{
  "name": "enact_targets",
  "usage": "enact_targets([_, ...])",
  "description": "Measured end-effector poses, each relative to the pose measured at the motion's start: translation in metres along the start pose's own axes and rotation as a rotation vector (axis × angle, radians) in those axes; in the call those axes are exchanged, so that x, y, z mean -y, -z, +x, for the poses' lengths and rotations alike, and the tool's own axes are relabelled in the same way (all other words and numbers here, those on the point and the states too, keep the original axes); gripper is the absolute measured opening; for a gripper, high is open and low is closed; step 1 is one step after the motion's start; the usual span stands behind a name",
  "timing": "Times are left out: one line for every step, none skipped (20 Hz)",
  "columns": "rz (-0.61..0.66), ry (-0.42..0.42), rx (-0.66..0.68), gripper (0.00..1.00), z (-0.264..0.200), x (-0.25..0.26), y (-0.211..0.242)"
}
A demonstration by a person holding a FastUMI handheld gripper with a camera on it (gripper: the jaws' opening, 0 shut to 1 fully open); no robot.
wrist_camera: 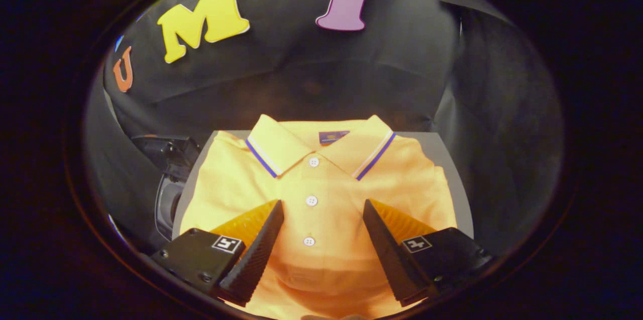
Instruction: Put the clothes into the washing machine and then close the washing machine lid.
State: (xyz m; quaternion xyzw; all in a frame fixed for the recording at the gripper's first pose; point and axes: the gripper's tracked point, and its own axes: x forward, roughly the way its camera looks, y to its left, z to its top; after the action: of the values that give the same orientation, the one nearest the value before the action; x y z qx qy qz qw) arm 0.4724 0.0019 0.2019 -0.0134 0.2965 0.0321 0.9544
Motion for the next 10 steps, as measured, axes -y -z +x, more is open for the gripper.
enact_targets([0.003,0.001,0.006,1.00,-0.0010,-0.0010,-0.0025])
enact_targets([0.005,0.001,0.002,1.00,-0.0016,-0.0009,-0.0023])
enact_targets([0.002,-0.004,0.006,1.00,-0.0003,-0.0011,-0.0022])
enact_targets([-0.008,-0.016,0.011,1.00,-0.0009,-0.0011,-0.0027])
enact_targets([-0.013,-0.028,0.016,1.00,-0.0002,-0.0019,-0.0025])
enact_targets([-0.009,-0.028,0.027,0.98,-0.0014,-0.0021,-0.0033])
enact_targets([-0.011,-0.027,0.032,0.98,-0.0014,-0.0014,-0.0015])
enact_targets([-0.017,-0.034,0.031,0.97,-0.0003,-0.0025,-0.0013])
enact_targets([-0.007,-0.034,0.037,0.96,0.0015,-0.0028,-0.0002])
enact_targets([-0.007,-0.045,0.041,0.82,0.0009,-0.0050,0.0007])
